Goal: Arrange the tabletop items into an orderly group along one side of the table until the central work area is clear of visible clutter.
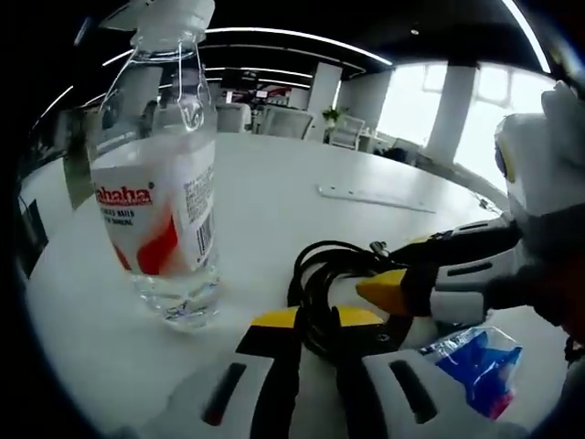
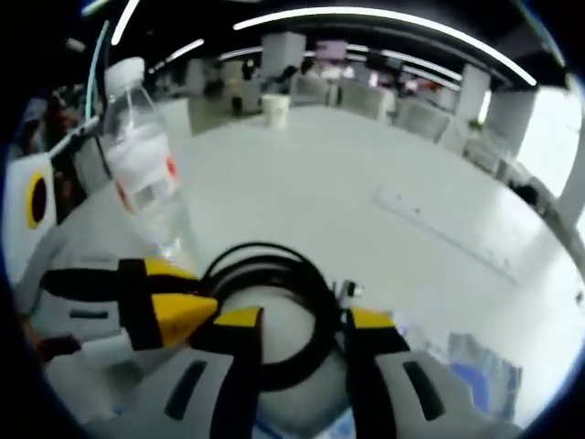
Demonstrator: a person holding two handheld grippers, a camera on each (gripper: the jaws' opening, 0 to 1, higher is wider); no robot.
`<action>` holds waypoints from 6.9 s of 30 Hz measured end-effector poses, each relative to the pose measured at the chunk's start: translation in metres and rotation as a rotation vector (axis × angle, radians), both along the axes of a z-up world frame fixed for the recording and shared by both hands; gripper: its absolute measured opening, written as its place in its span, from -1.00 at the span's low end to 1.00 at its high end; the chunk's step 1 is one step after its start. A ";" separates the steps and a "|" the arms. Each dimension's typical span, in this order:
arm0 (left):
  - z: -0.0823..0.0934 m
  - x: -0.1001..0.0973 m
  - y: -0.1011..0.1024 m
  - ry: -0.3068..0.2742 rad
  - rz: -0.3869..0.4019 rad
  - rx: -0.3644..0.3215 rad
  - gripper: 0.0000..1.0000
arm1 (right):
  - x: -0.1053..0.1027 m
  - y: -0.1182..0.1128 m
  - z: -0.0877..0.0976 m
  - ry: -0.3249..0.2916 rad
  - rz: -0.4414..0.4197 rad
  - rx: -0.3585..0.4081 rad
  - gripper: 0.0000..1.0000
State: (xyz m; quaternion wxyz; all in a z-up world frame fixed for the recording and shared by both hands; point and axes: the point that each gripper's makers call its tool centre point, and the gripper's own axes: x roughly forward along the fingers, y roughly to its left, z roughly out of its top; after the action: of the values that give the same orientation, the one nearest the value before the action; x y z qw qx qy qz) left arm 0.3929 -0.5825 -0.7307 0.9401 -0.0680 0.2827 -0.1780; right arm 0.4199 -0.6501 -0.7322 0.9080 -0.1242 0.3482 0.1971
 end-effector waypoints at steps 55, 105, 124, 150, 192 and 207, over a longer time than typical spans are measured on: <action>0.090 -0.007 0.003 -0.046 0.027 -0.115 -0.96 | -0.010 -0.021 0.079 -0.032 -0.094 0.125 -0.84; 0.112 -0.108 -0.100 0.043 -0.238 -0.203 -0.94 | -0.129 -0.126 0.103 0.076 -0.252 0.208 -0.85; 0.101 -0.141 -0.150 0.091 -0.355 -0.219 -0.94 | -0.161 -0.173 0.089 0.124 -0.292 0.230 -0.85; 0.063 -0.169 -0.203 0.182 -0.467 -0.199 -0.93 | -0.181 -0.225 0.052 0.184 -0.289 0.150 -0.85; 0.014 -0.164 -0.263 0.266 -0.478 -0.246 -0.91 | -0.161 -0.282 0.002 0.222 -0.277 -0.077 -0.84; 0.005 -0.156 -0.271 0.263 -0.450 -0.243 -0.92 | -0.157 -0.293 -0.011 0.199 -0.300 -0.084 -0.82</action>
State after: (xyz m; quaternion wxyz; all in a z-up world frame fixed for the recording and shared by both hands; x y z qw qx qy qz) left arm 0.2370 -0.8535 -0.7258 0.8172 -0.1380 0.3867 -0.4046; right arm 0.2631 -0.9428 -0.7432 0.8824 -0.0886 0.4586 0.0559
